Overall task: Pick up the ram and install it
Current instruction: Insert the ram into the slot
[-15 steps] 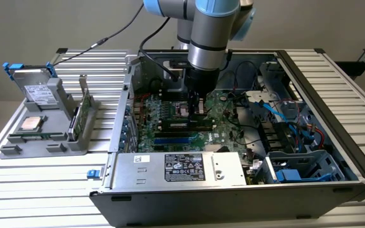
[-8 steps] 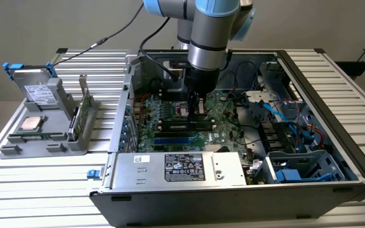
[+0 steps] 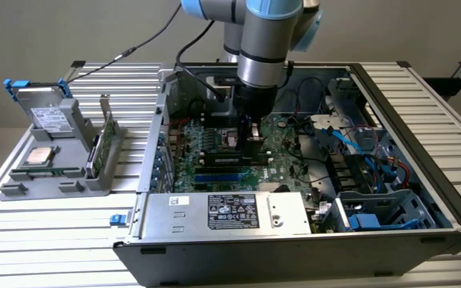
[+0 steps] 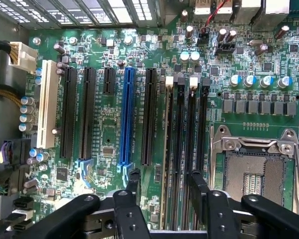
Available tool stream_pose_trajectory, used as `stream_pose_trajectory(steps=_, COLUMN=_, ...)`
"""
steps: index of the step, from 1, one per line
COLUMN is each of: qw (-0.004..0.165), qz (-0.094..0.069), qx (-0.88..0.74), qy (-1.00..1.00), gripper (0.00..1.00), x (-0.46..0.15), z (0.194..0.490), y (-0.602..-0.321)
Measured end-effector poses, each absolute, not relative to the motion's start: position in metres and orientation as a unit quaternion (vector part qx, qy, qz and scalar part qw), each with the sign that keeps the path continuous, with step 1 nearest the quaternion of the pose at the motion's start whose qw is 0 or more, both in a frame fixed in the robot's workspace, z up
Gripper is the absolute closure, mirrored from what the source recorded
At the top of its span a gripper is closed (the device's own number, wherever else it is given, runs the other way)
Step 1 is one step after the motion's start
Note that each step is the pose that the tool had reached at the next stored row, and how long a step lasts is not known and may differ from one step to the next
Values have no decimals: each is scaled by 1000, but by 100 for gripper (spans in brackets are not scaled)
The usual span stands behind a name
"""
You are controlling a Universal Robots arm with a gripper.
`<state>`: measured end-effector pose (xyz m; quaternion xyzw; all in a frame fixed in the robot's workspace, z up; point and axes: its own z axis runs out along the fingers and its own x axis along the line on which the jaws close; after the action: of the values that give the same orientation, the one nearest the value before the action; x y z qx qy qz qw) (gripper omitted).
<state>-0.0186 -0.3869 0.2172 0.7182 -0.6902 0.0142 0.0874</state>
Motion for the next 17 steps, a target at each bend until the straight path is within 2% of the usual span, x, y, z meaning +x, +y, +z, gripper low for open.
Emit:
stream_pose_trajectory(steps=6, qw=86, qz=16, qx=718, qy=-690, gripper=48, x=-21, z=233, y=-387)
stream_pose_trajectory(steps=12, qw=85, qz=16, qx=718, qy=-690, gripper=48, x=-22, z=235, y=-387)
stream_pose_trajectory(steps=13, qw=85, qz=16, qx=718, qy=-690, gripper=50, x=-22, z=235, y=-387)
stream_pose_trajectory(steps=14, qw=85, qz=16, qx=718, qy=-690, gripper=57, x=-22, z=235, y=-387)
stream_pose_trajectory(steps=15, qw=85, qz=16, qx=718, qy=-690, gripper=57, x=-22, z=235, y=-387)
stream_pose_trajectory(steps=17, qw=85, qz=16, qx=718, qy=-690, gripper=70, x=-22, z=235, y=-387)
